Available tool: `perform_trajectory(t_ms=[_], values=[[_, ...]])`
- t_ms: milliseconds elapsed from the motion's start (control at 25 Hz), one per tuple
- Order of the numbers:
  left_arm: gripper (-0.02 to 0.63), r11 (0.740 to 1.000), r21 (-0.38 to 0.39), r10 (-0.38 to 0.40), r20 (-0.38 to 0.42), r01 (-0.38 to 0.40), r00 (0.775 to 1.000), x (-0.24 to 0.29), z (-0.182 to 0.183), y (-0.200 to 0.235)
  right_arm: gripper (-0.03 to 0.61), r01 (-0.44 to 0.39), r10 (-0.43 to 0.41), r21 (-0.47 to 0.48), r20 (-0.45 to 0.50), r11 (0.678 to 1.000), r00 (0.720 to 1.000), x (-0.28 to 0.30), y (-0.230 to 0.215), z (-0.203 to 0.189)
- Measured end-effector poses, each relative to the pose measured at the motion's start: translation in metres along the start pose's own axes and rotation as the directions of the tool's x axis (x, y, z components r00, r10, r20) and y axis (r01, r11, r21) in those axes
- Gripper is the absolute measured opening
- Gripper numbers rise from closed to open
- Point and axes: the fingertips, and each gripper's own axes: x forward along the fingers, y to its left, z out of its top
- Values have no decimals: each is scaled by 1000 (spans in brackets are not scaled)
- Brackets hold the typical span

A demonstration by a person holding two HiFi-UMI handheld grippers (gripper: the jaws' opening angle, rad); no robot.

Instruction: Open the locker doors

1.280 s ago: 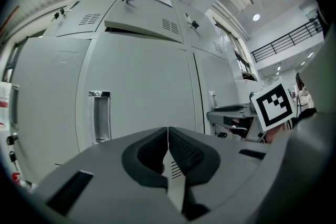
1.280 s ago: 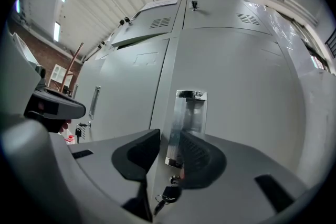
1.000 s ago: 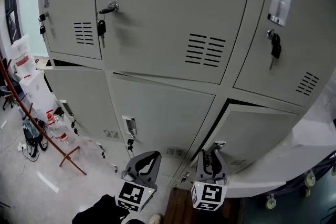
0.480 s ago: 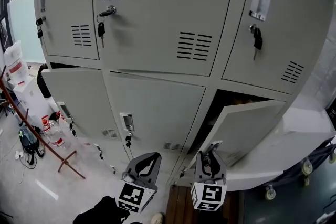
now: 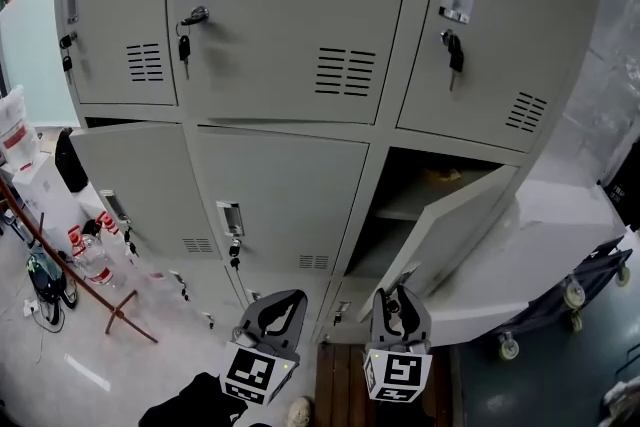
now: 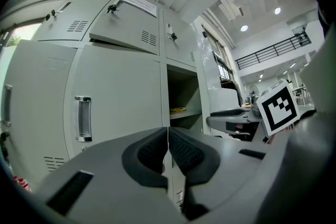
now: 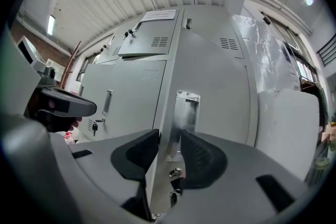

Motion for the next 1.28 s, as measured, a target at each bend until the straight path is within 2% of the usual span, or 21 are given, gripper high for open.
perform_trajectory(t_ms=[760,1040,1280], values=[[25,988,16,-152,39,151,988,-15,12,-59,121,156,-157,-27,-40,987,987,-78,-32,-9],[25,976,19,-218,50,218,975,-13,14,-82,72,256,-257,-32,-56,966,965,-106,-51,-14],[25,964,23,-266,42,266,963,-12,10,-103,71,327,-328,-26,-67,945,942,-129,-76,-20]])
